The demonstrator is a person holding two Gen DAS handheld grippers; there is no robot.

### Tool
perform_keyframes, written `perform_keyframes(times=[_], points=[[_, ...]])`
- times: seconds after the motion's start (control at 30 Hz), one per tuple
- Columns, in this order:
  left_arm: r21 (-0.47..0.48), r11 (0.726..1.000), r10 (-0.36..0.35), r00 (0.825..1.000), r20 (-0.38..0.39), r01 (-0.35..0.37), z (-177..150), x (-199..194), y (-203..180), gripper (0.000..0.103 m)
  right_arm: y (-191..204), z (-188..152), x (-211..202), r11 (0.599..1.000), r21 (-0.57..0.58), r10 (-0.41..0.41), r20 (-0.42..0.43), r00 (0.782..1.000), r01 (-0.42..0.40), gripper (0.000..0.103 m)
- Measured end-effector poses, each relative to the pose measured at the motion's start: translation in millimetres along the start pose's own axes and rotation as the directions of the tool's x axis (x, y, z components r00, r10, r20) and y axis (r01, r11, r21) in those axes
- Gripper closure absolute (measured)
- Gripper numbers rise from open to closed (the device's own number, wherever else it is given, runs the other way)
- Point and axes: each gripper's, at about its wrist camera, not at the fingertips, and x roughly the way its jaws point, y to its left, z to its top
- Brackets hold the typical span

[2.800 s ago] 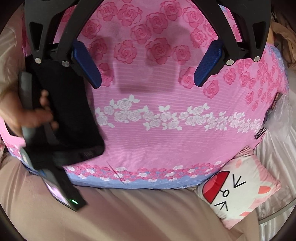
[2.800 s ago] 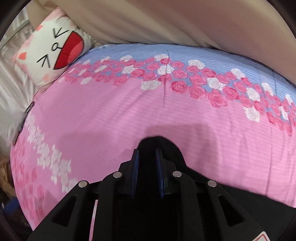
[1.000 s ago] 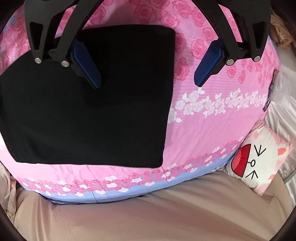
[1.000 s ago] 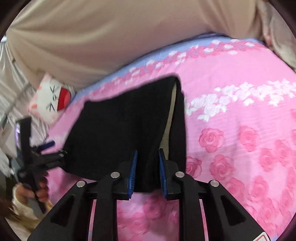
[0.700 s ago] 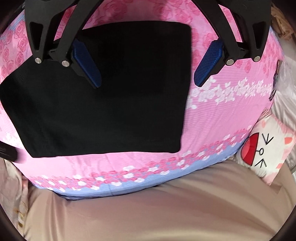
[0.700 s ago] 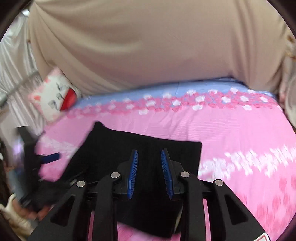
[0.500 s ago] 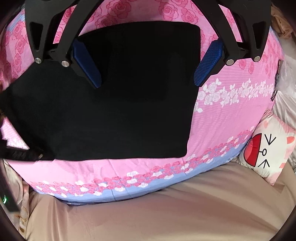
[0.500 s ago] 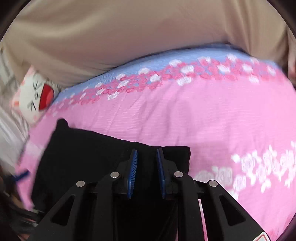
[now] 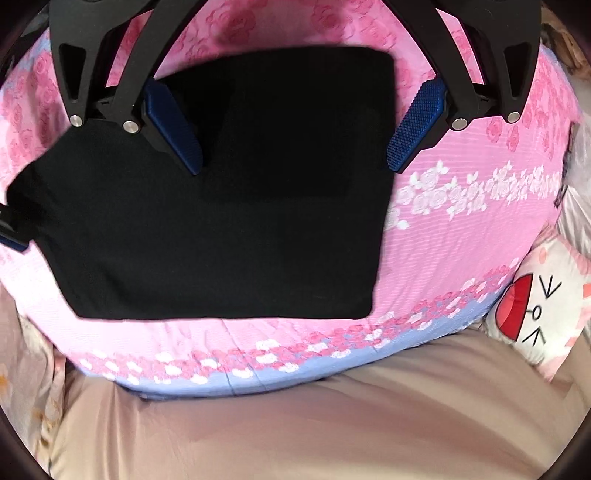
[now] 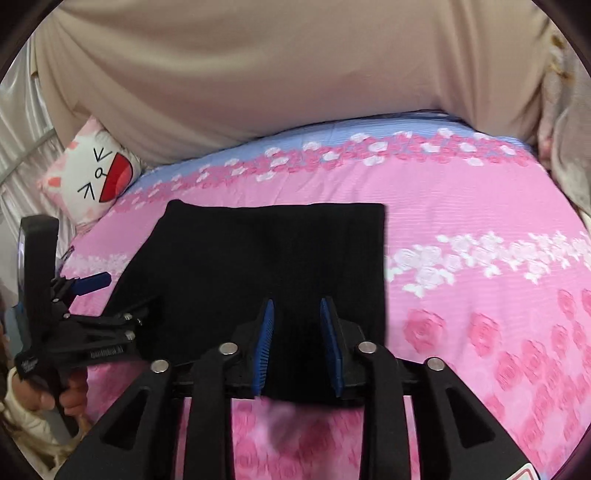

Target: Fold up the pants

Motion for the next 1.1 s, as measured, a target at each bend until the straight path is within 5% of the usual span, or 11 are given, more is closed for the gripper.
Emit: perform_keyframes(times=[0.03,0.07,0.27,0.4,0.5,0.63,0.7,0.77,0.83,0.9,1.1], points=[[-0.03,0.998,-0.046,0.999,0.013,0.047,-2,-5,11,0.005,-11,-4,-8,0.999,0.036,-0.02,0.001,1.0,0.02,0.038],[-0.053,0.996,-0.074,0.997,0.019,0.075,-2,-6,19,0.005,-15,-9,-10,0.998,0.055,-0.028,0.002,1.0,0.028,0.036],[-0.297,0.935,-0.194,0.981,0.02,0.191,-18,21,91,0.005,-54,-36,7,0.956,0.281,0.106,-0.056,0.993,-0.086,0.031],[-0.41,0.868,-0.31,0.951,-0.011,0.279,-32,46,103,0.005,-50,-39,33,0.932,0.324,0.2,-0.088,0.976,-0.162,0.029],[-0.368,0.874,-0.347,0.938,-0.013,0.318,-26,48,88,0.005,-42,-40,45,0.915,0.347,0.253,-0.098,0.963,-0.205,0.016],[-0.326,0.852,-0.44,0.898,-0.02,0.411,-15,54,64,0.005,-27,-36,53,0.93,0.328,0.209,-0.095,0.973,-0.168,0.015],[-0.32,0.849,-0.453,0.891,-0.029,0.421,-10,57,54,0.008,-28,-35,57,0.916,0.359,0.213,-0.054,0.976,-0.18,0.021],[-0.313,0.852,-0.447,0.895,-0.014,0.42,-6,59,49,0.019,-31,-35,61,0.905,0.373,0.233,-0.031,0.972,-0.205,0.054],[-0.318,0.832,-0.473,0.881,0.022,0.454,-1,57,50,0.052,-32,-34,59,0.895,0.387,0.249,-0.021,0.968,-0.222,0.062],[-0.299,0.845,-0.45,0.892,0.051,0.444,1,45,58,0.073,-26,-32,47,0.906,0.36,0.243,-0.011,0.97,-0.222,0.065],[-0.275,0.83,-0.498,0.867,0.027,0.486,-13,12,80,0.08,-7,-37,2,0.909,0.314,0.292,-0.011,0.956,-0.274,0.067]])
